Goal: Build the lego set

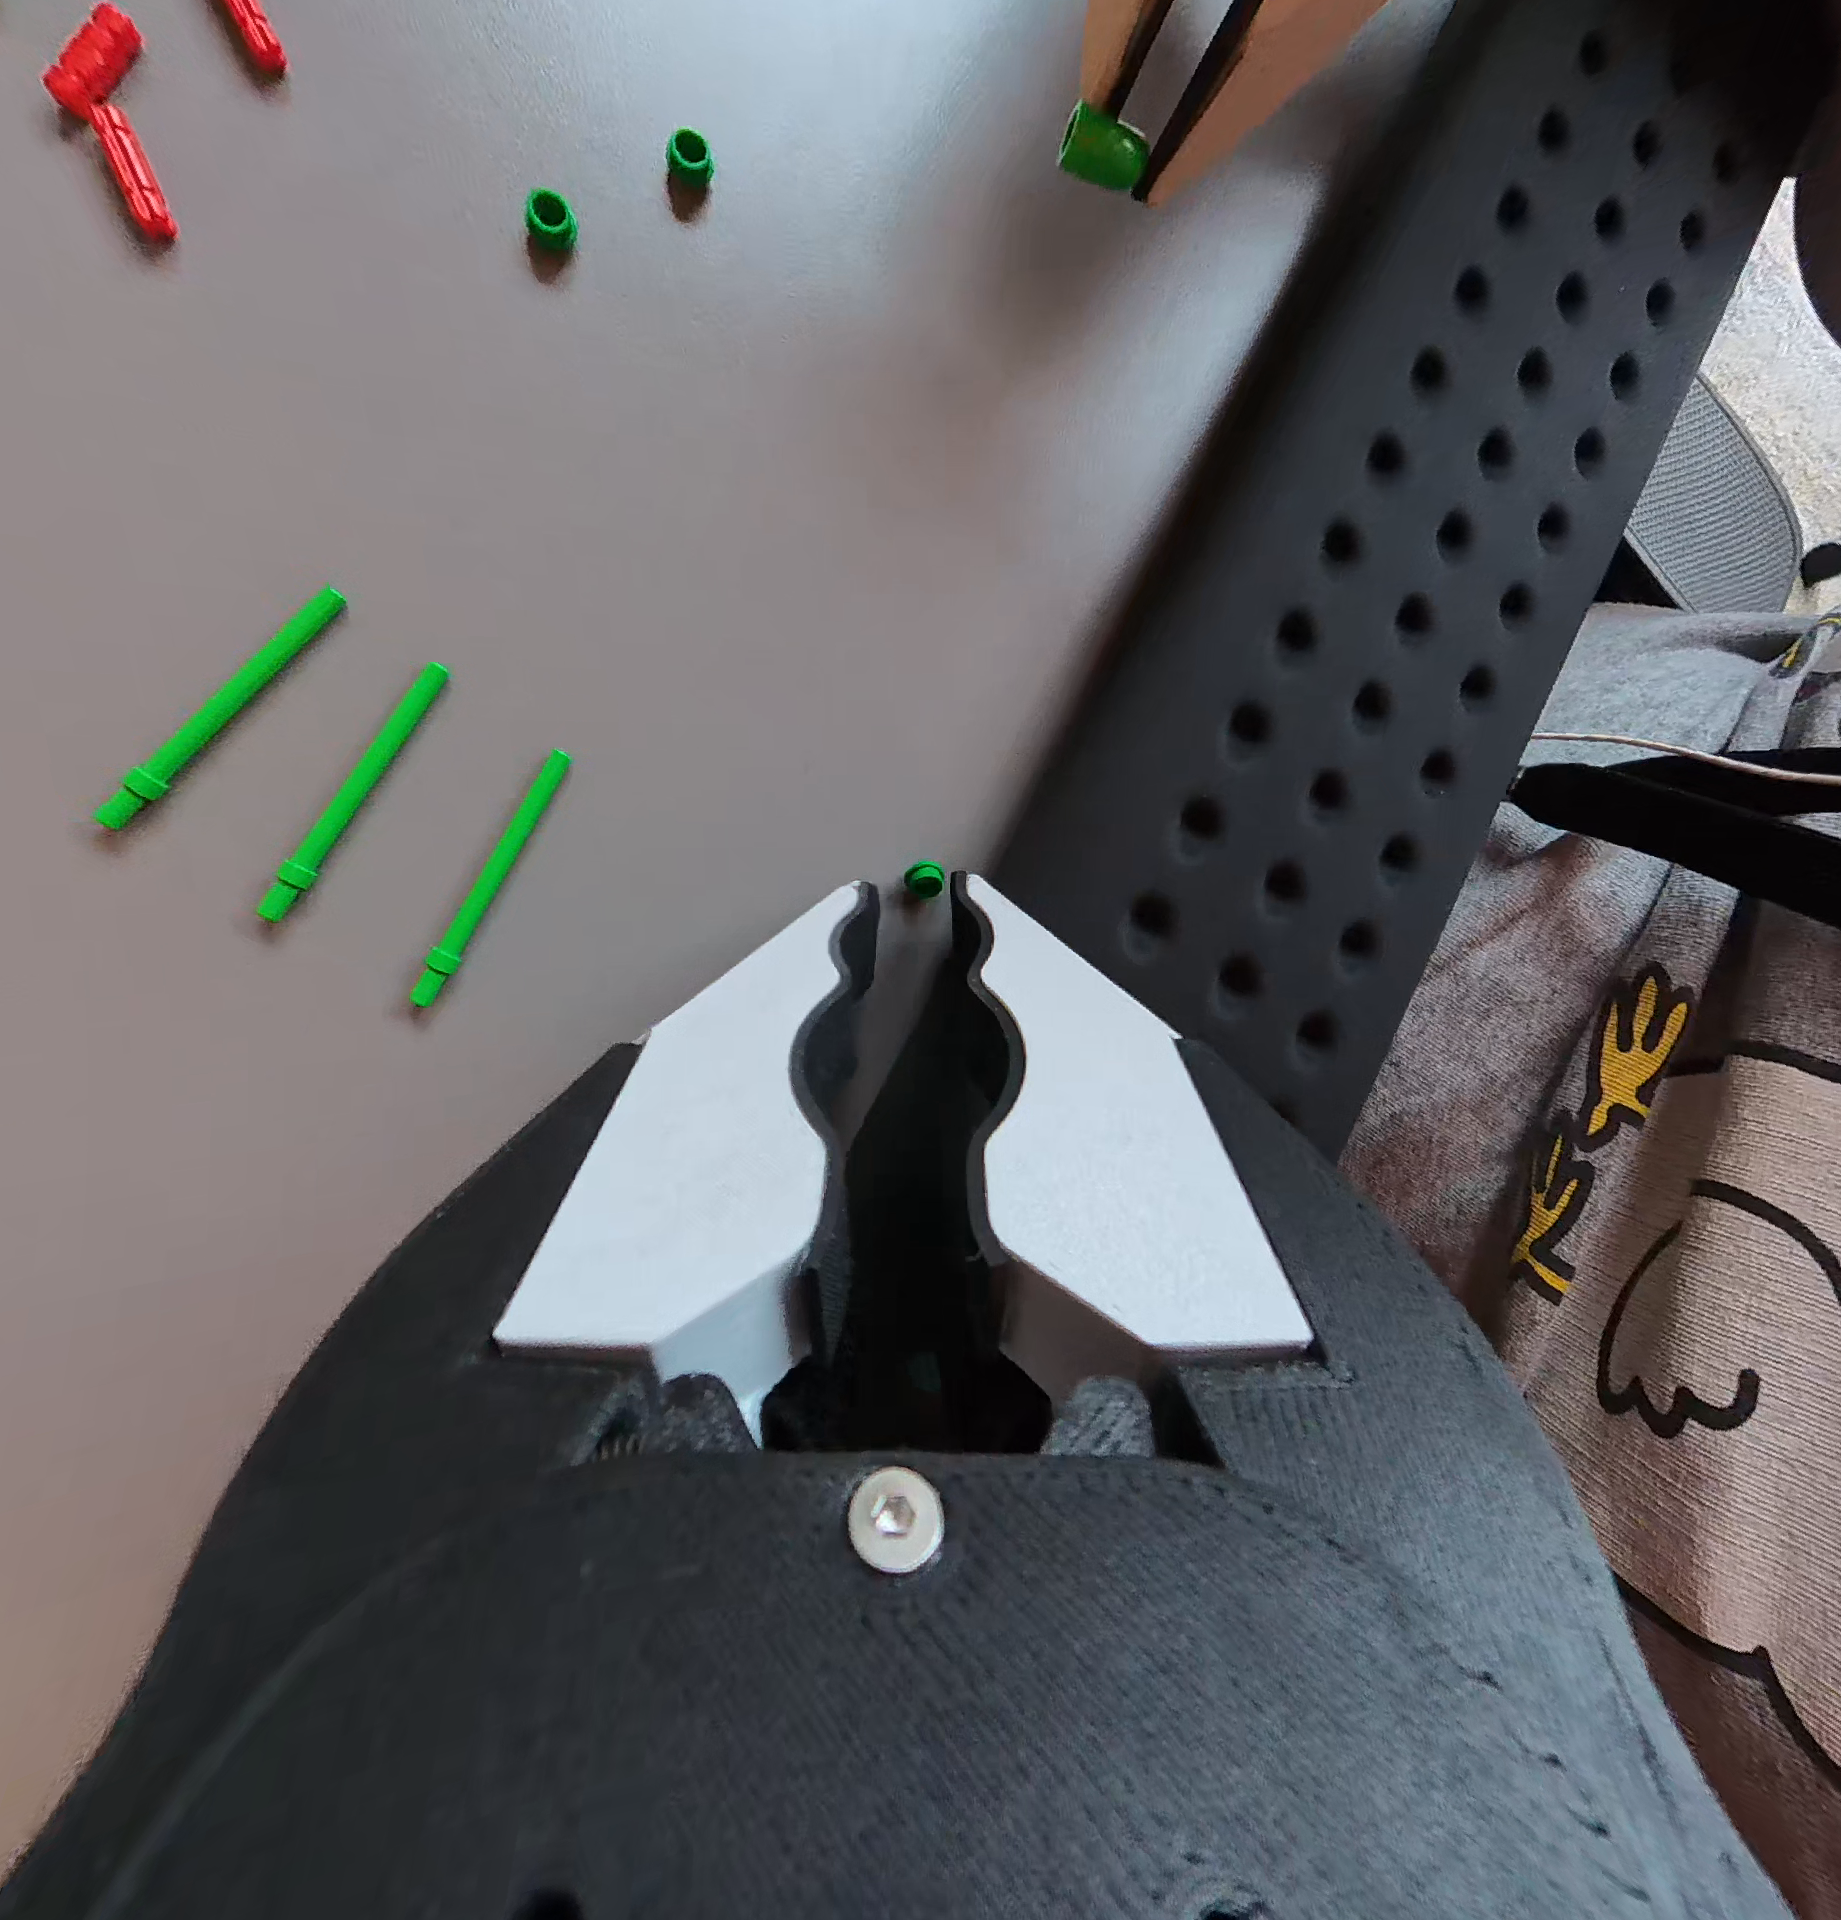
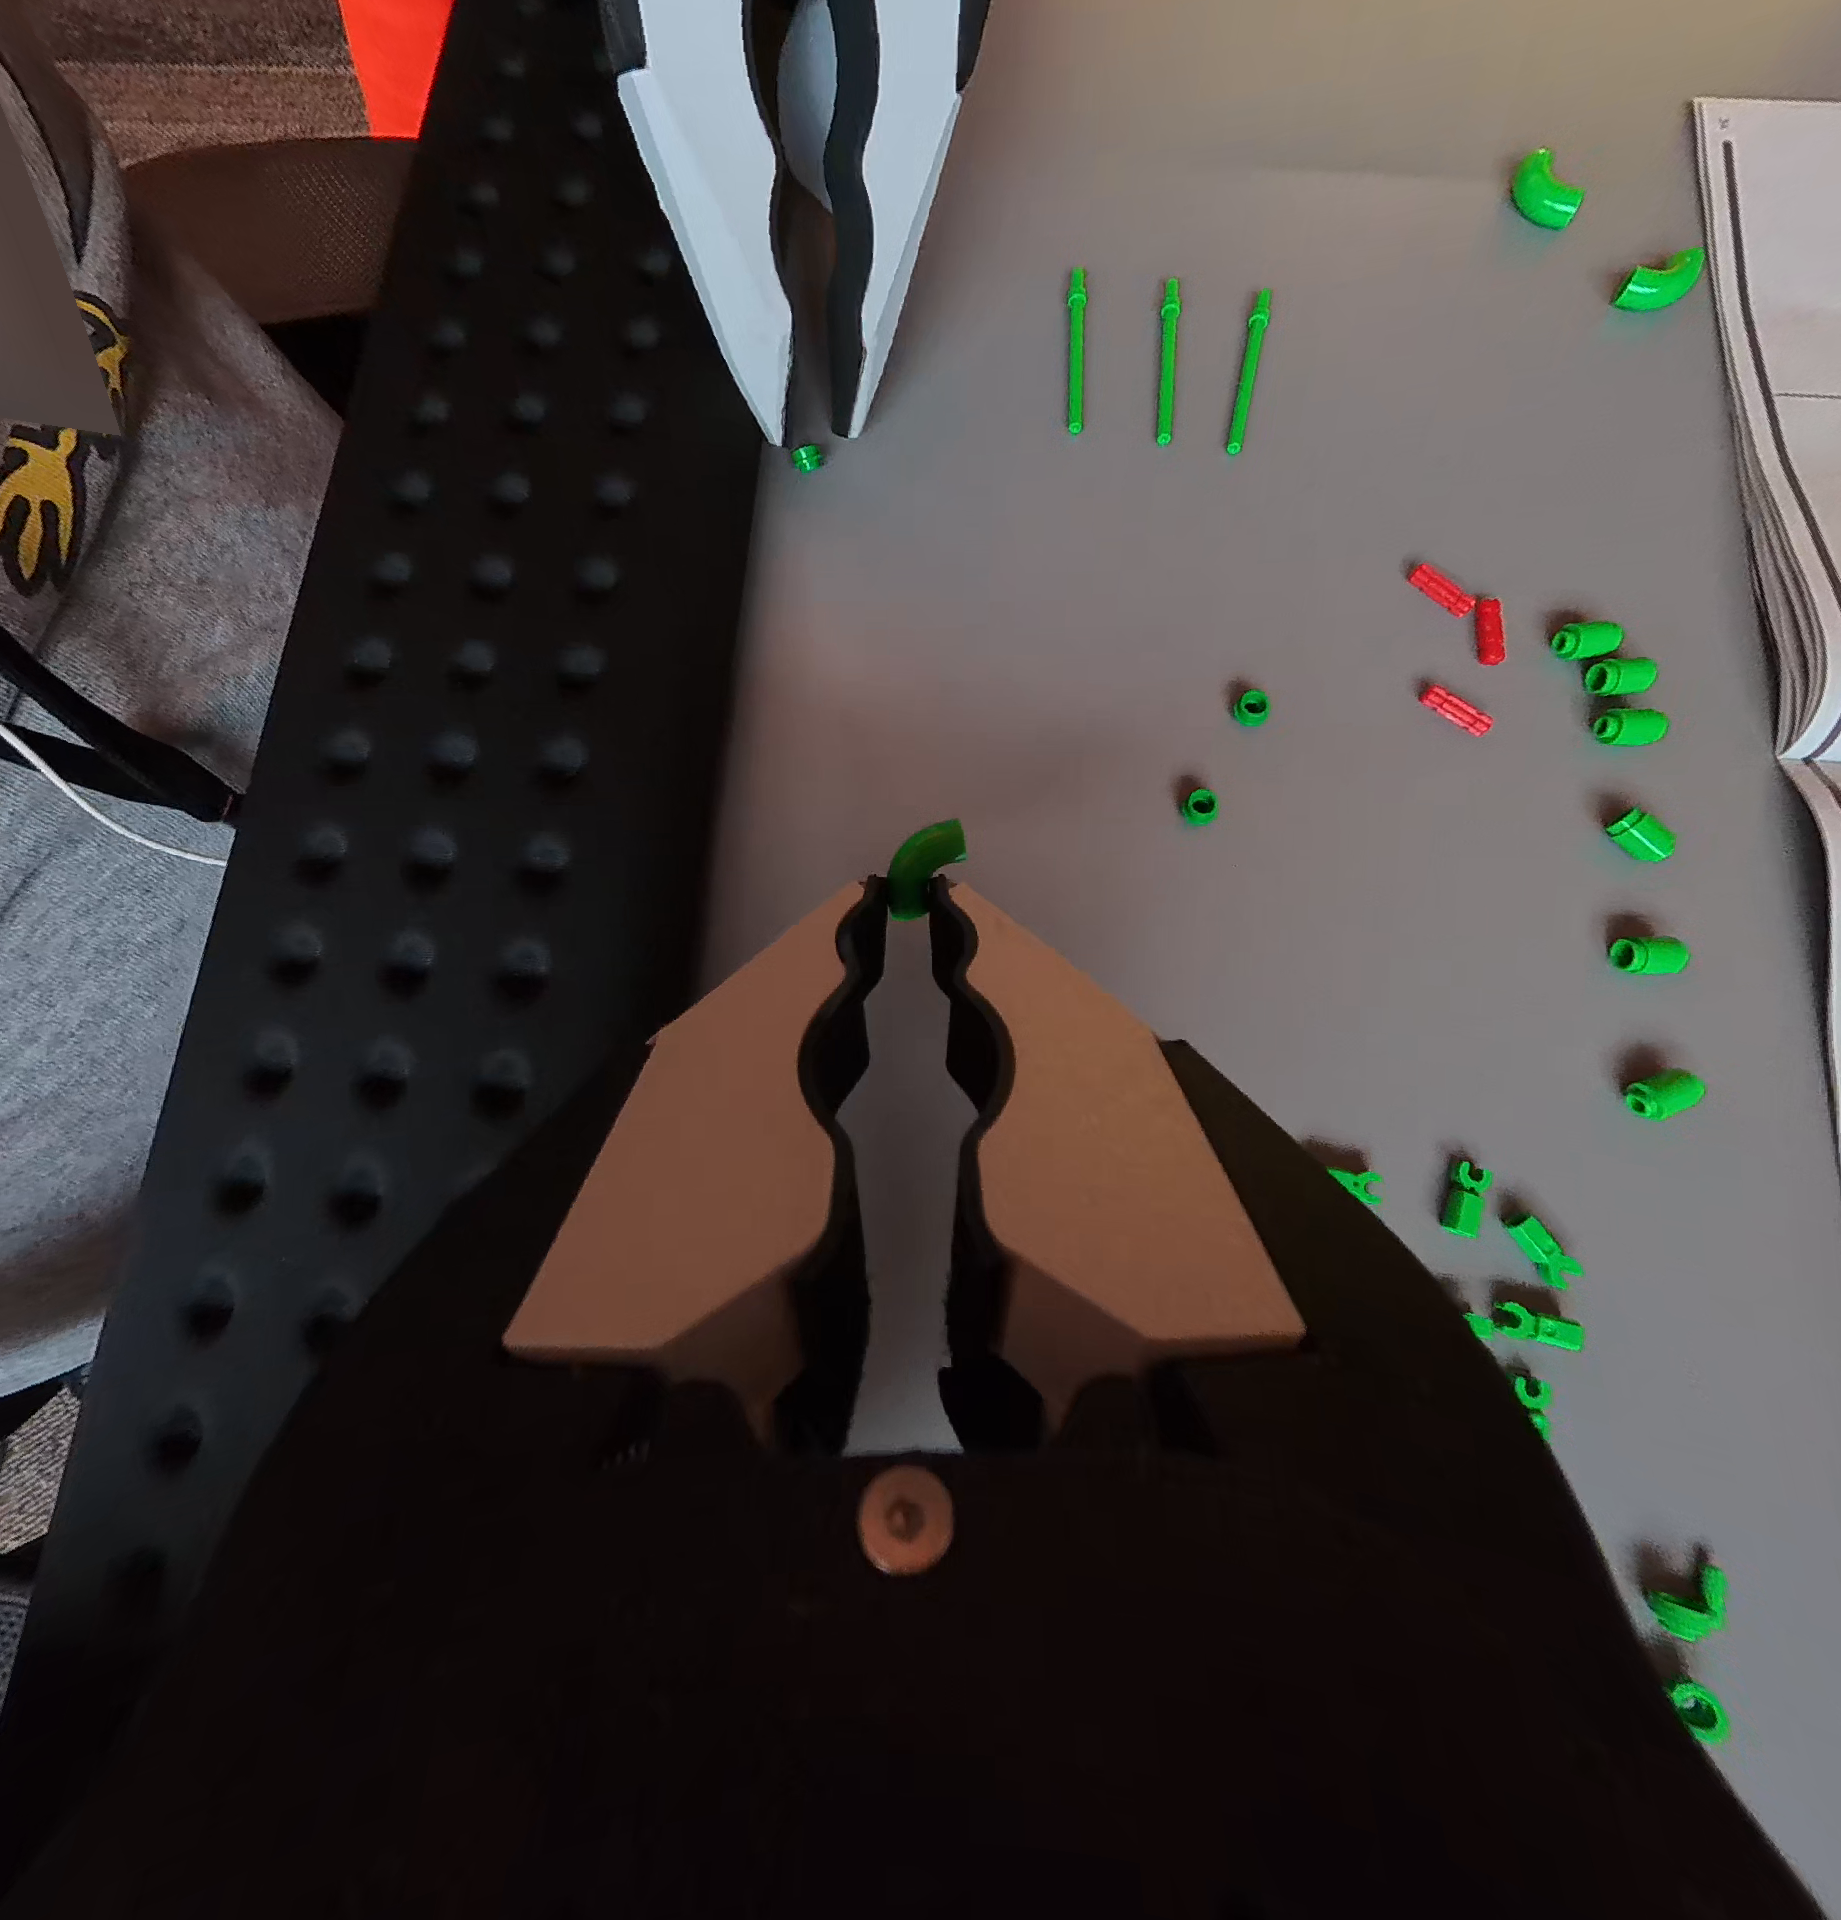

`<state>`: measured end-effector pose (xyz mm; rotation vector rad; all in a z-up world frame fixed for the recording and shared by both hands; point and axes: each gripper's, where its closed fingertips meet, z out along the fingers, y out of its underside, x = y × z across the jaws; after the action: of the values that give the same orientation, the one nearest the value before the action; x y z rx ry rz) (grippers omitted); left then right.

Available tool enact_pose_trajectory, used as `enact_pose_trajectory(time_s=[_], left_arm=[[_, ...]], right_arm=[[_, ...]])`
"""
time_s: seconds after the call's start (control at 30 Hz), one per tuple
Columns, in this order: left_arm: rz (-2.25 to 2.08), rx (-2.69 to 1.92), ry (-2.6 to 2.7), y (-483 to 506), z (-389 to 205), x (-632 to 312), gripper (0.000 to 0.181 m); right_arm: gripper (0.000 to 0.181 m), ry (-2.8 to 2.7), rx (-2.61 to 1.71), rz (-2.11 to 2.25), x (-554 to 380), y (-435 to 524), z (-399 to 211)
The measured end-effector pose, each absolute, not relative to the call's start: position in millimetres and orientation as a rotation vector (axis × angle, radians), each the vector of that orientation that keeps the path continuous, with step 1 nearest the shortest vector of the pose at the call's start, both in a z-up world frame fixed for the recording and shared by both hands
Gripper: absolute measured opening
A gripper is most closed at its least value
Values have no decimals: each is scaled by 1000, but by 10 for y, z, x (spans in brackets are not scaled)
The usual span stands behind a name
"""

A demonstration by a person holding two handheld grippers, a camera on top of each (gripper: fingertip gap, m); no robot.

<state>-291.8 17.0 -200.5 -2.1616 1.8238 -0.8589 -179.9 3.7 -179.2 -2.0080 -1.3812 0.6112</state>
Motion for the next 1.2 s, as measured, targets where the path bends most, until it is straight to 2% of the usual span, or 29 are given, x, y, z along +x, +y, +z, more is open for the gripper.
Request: enact_pose_trajectory(time_s=[0.4, 0.9, 0.97, 1.0, 1.07, 1.2], left_arm=[[-731, -2110, 1885, 151, -2028, -2903, 5], [-768, -2012, 1884, 182, -2025, -2876, 2], [-759, -1979, 1879, 196, -2016, -2860, 2], [-758, -1959, 1868, 211, -1996, -2844, 2], [-791, -1894, 1842, 213, -1906, -2787, 2], [-900, -1615, 1781, 143, -1522, -2600, 2]], right_arm=[[6, -1378, -2016, 610, -1727, 18, -1802], [7, -1426, -2070, 637, -1856, -7, -2020], [9, -1421, -2070, 656, -1898, -4, -2031], [17, -1402, -2069, 657, -1911, 19, -2024], [27, -1350, -2057, 641, -1929, 93, -1975], [23, -1209, -1823, 790, -2220, 152, -1496]])
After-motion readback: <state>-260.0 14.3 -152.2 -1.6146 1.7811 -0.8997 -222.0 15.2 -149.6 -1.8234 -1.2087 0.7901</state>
